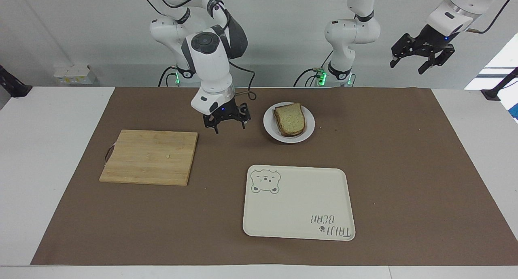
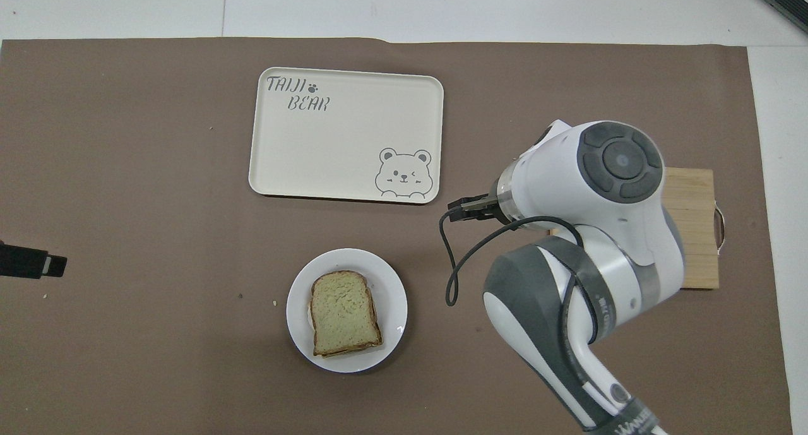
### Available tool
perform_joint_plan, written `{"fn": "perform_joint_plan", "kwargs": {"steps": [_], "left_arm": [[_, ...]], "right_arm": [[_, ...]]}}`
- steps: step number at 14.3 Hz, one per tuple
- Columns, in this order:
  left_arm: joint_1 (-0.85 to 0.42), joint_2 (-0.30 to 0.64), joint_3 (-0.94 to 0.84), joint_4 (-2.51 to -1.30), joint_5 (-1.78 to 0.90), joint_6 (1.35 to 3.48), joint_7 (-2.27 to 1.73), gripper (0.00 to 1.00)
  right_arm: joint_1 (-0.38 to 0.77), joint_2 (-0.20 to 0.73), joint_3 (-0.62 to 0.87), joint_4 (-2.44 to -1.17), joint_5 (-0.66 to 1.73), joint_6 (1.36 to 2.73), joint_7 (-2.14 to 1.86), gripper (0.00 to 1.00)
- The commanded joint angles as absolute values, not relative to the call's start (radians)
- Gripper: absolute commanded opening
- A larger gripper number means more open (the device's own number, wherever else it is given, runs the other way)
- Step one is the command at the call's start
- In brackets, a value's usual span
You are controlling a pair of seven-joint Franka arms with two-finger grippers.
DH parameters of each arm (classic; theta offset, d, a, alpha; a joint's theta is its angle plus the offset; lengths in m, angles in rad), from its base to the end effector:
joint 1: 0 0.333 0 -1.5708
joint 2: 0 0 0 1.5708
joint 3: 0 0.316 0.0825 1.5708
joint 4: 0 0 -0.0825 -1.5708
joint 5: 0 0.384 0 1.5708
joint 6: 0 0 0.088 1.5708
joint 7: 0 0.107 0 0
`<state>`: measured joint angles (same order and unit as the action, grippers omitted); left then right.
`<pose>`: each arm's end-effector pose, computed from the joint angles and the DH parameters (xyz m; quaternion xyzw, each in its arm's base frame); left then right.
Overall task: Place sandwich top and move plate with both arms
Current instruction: 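Withdraw the right gripper while the left gripper reaches toward the plate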
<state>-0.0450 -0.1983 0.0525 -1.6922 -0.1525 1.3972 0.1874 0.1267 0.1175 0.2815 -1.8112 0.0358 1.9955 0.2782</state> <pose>0.4725 -0.0119 0.6573 0.9906 -0.0997 -0.0402 0.0850 0.5539 0.2354 0.4818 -0.9972 -0.0566 -0.0225 0.0429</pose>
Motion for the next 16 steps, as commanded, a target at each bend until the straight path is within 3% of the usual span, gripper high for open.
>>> {"fn": "perform_joint_plan", "kwargs": {"steps": [1, 7, 16], "left_arm": [[-0.055, -0.308, 0.057, -1.897, -0.214, 1.527, 0.184, 1.00], [-0.069, -0.365, 0.054, -2.190, -0.373, 1.779, 0.186, 1.00], [-0.221, -0.367, 0.054, -2.482, -0.578, 2.112, 0.186, 1.00]], "right_arm": [[0.089, 0.094, 0.291, -1.778, 0.012, 1.942, 0.275, 1.00], [0.041, 0.031, 0.191, -1.778, 0.014, 1.918, 0.273, 1.00], [0.041, -0.057, 0.035, -1.721, 0.012, 1.744, 0.213, 1.00]]}}
